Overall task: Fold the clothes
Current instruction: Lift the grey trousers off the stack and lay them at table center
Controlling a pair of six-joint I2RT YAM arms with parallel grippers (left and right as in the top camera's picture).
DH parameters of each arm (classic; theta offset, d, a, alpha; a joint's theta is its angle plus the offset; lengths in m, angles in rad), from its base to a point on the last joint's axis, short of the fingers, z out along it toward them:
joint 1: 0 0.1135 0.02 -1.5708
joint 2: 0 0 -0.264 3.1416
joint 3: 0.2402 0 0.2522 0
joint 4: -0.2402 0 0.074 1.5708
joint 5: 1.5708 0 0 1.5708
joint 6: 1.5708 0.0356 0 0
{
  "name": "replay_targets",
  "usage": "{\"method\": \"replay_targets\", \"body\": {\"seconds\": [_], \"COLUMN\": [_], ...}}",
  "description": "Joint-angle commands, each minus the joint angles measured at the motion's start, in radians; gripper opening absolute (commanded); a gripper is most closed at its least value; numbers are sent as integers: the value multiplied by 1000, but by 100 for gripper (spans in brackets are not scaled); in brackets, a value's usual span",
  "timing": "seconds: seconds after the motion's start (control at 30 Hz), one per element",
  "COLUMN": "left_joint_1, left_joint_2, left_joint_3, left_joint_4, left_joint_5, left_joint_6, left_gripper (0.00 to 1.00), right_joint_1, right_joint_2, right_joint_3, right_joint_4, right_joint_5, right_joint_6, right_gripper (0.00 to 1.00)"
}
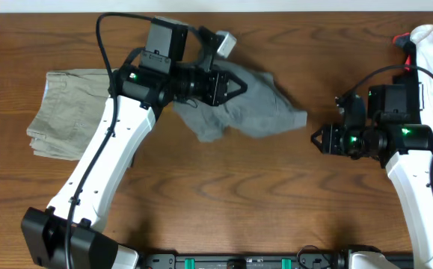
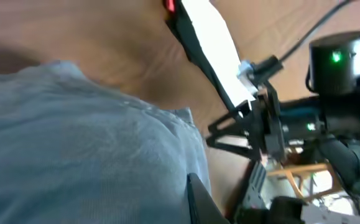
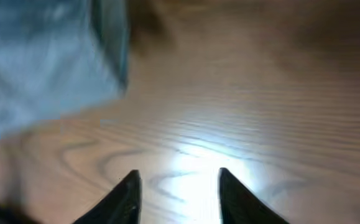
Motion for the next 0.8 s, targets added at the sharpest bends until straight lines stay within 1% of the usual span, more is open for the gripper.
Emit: {"method": "replay_targets", "body": {"seconds": [0.0,0.13,0.2,0.33,0.4,0.47,0.5,0.67,0.77], "left_joint_1": [3,-4,-11,-6,-5,-8,-14,-76,-111], "left_joint_2": [-23,-11,0,44,68,101,120,212,261], "left_joint_3": [34,34,34,35,35,35,35,35,35], "left_joint_4": [13,72,163,358,392,365,323,32,-131], "left_joint_5": [-19,-94,-117,-126,-114,-67,-44,-43,-85], "left_joint_6": [-30,-71,-86,-91,-95,-95,-95,-94,-94], "left_gripper": [6,6,6,6,6,6,6,6,6], "right_joint_1": [-13,-42,-63,-90,-95,-97,-97,-98,-98], "right_joint_2": [-10,-10,-10,-10,-10,-10,-10,-10,-10], "right_joint_3": [6,6,6,6,6,6,6,6,6], "right_joint_4": [10,51,61,56,36,19,10,2,2], "right_joint_5": [-63,-55,-45,-44,-40,-35,-20,5,5], "right_joint_6": [-4,74,88,90,89,74,74,60,60], "right_gripper": [33,34,36,35,35,35,35,37,38]}}
